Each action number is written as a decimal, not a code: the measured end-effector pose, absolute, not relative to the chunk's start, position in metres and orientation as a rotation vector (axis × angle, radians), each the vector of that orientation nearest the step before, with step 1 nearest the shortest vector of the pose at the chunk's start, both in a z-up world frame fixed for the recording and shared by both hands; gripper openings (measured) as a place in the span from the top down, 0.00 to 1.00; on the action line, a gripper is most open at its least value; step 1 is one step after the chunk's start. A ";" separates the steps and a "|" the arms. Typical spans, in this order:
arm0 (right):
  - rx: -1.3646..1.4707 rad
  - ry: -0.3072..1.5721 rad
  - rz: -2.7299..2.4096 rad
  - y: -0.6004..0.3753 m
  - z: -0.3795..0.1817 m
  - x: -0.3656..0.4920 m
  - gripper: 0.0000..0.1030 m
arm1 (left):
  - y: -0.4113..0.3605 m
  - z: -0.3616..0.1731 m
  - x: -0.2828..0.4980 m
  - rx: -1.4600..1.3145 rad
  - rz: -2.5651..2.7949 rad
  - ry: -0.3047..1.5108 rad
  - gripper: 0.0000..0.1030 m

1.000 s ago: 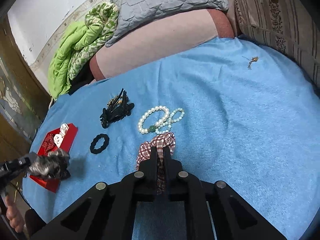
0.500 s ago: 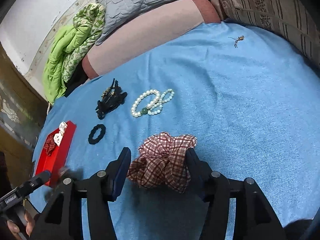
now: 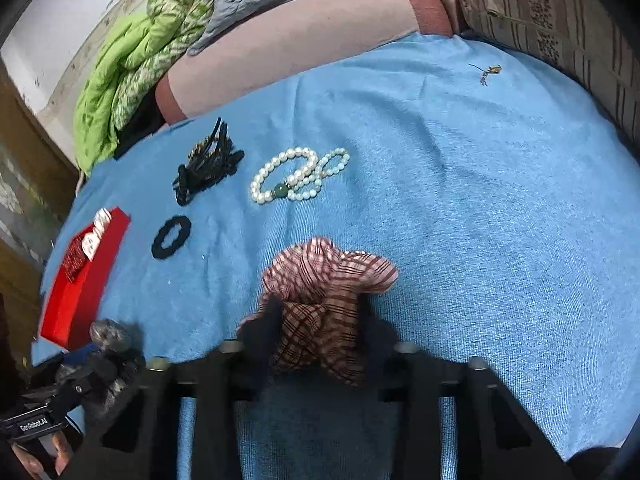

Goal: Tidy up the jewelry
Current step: 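Lift both held scrunchies and carry them toward the red tray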

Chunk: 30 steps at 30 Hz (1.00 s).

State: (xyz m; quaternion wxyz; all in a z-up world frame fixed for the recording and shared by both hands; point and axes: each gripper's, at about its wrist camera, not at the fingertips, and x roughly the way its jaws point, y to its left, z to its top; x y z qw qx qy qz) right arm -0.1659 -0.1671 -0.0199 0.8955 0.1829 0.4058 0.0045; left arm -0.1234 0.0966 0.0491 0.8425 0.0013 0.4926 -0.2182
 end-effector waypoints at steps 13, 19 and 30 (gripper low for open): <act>0.379 0.762 -0.026 -0.154 0.004 -0.198 0.84 | 0.105 0.083 -0.134 -0.032 -0.496 0.968 0.92; 0.366 0.767 -0.018 -0.143 0.015 -0.208 0.84 | 0.120 0.103 -0.138 -0.068 -0.494 0.914 0.93; 0.304 0.743 0.104 -0.103 0.065 -0.190 0.84 | 0.180 0.146 -0.132 -0.121 -0.398 0.814 0.93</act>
